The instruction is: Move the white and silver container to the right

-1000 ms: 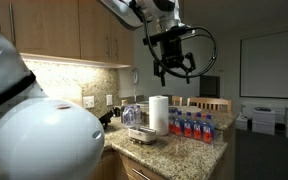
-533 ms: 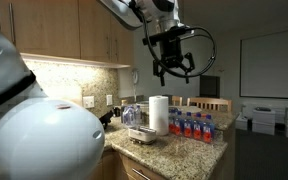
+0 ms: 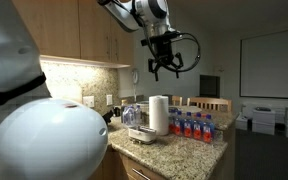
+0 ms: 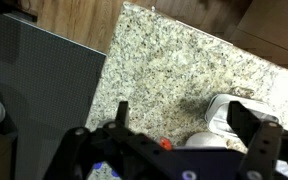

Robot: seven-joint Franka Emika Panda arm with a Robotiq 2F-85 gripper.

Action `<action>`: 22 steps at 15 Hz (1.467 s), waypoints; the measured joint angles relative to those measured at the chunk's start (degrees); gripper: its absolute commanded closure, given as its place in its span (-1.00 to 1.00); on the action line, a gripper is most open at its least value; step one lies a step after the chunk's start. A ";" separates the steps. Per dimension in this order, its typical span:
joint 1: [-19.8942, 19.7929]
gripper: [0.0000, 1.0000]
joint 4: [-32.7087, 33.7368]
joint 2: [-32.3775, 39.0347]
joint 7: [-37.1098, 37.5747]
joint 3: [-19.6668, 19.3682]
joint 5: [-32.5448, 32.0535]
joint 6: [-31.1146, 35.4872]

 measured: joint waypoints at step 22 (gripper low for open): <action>0.83 -1.00 24.55 34.14 7.63 3.76 19.76 -11.23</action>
